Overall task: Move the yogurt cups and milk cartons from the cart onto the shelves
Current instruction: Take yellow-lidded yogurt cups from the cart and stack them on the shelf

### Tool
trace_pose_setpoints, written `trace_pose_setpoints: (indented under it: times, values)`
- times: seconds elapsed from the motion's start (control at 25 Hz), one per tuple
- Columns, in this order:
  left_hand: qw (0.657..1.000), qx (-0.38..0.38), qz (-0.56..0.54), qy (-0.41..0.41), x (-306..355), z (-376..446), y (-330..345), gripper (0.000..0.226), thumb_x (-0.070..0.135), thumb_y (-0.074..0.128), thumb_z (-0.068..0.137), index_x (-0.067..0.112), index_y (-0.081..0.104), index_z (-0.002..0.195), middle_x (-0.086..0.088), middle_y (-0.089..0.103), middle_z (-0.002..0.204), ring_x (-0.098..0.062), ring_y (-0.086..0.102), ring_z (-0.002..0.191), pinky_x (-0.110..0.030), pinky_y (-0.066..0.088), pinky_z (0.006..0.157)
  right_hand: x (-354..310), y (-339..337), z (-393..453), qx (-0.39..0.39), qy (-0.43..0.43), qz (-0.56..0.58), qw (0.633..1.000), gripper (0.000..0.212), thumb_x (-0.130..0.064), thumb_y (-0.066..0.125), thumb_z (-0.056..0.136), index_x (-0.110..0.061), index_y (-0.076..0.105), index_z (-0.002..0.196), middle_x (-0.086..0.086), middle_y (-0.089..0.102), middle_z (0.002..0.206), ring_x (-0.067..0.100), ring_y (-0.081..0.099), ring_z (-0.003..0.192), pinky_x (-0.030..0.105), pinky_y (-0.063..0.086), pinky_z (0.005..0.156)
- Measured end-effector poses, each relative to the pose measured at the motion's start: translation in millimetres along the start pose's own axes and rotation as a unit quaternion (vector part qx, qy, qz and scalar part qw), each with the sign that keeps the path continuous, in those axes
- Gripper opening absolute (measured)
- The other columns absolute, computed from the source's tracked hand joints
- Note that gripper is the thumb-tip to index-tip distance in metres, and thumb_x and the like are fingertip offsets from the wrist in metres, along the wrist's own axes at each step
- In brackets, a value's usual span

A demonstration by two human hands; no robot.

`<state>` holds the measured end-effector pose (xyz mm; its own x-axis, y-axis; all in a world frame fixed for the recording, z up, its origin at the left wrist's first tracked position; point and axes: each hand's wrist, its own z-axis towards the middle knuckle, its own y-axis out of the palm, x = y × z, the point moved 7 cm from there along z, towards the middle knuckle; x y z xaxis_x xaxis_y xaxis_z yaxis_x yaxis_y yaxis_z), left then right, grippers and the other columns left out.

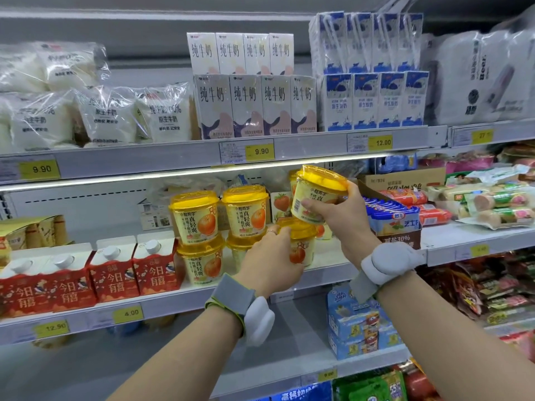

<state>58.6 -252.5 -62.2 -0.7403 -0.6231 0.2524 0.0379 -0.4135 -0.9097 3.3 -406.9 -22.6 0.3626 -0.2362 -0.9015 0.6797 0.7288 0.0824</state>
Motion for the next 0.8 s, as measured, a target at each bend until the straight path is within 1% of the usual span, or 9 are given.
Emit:
trace_pose_setpoints:
  times: [0.12,0.24,0.36,0.48,0.56,0.64,0.72,0.8]
  values:
    - [0.999,-0.007,0.035,0.01,0.3,-0.5,-3.5,0.063,0.037,0.065,0.087,0.018,0.042,0.142,-0.007,0.044,0.146,-0.035,0.053,0.128,-0.048,0.052,0.1,1.4,17.9,11.3,-0.033,-0.009,-0.037,0.999,0.081,-0.021,0.09,0.072,-0.021,0.044,0.138,-0.001,0.062,0.124,0.018,0.061,0.114,0.029,0.055,0.083]
    - [0.998,0.008,0.063,0.025,1.3,0.0,-9.5,0.057,0.029,0.062,0.089,0.017,0.044,0.142,-0.006,0.05,0.14,-0.033,0.055,0.124,-0.045,0.053,0.097,12.2,34.4,19.7,-0.076,0.001,-0.094,0.993,0.09,-0.026,0.09,0.073,-0.021,0.037,0.146,0.0,0.06,0.13,0.021,0.058,0.119,0.039,0.055,0.094]
    - [0.997,0.018,0.07,0.037,2.1,0.1,-10.3,0.045,0.024,0.059,0.089,0.015,0.052,0.132,-0.006,0.054,0.131,-0.031,0.057,0.117,-0.043,0.054,0.093,25.0,37.4,22.4,-0.079,0.007,-0.139,0.987,0.097,-0.032,0.088,0.075,-0.022,0.029,0.151,0.0,0.057,0.133,0.021,0.055,0.122,0.041,0.053,0.097]
    - [0.998,0.035,0.035,0.042,-3.3,0.2,-10.1,0.036,0.021,0.058,0.088,0.014,0.059,0.123,-0.004,0.058,0.127,-0.028,0.057,0.117,-0.044,0.053,0.096,26.9,37.1,25.4,-0.102,0.008,-0.16,0.982,0.101,-0.034,0.087,0.075,-0.022,0.025,0.154,0.001,0.055,0.137,0.02,0.052,0.123,0.043,0.051,0.101]
    - [0.998,0.052,0.006,0.036,-8.4,0.9,-11.4,0.036,0.021,0.058,0.089,0.015,0.06,0.124,-0.003,0.061,0.127,-0.027,0.058,0.116,-0.043,0.052,0.097,28.1,36.6,27.8,-0.115,0.008,-0.175,0.978,0.105,-0.035,0.088,0.074,-0.023,0.023,0.155,0.002,0.053,0.139,0.02,0.051,0.125,0.045,0.05,0.103]
    - [0.997,0.068,-0.018,0.036,-9.4,0.9,-12.9,0.039,0.02,0.058,0.088,0.015,0.059,0.127,-0.003,0.061,0.128,-0.026,0.061,0.11,-0.044,0.053,0.095,29.1,36.0,27.2,-0.112,-0.001,-0.187,0.976,0.105,-0.037,0.089,0.072,-0.024,0.024,0.154,0.001,0.054,0.138,0.021,0.052,0.126,0.047,0.05,0.104]
    - [0.996,0.071,-0.038,0.035,-8.9,0.7,-13.1,0.043,0.017,0.057,0.088,0.015,0.057,0.132,-0.003,0.061,0.131,-0.027,0.064,0.105,-0.045,0.054,0.093,30.2,37.4,25.1,-0.105,-0.01,-0.187,0.977,0.104,-0.038,0.089,0.071,-0.024,0.025,0.153,0.0,0.056,0.135,0.02,0.054,0.123,0.045,0.05,0.104]
    - [0.997,0.055,-0.033,0.032,-8.9,1.0,-12.3,0.049,0.012,0.057,0.087,0.014,0.055,0.135,-0.005,0.061,0.134,-0.029,0.061,0.113,-0.046,0.053,0.097,28.4,38.1,22.0,-0.089,-0.024,-0.192,0.977,0.103,-0.036,0.089,0.072,-0.022,0.026,0.152,-0.003,0.056,0.128,0.017,0.054,0.118,0.037,0.05,0.1]
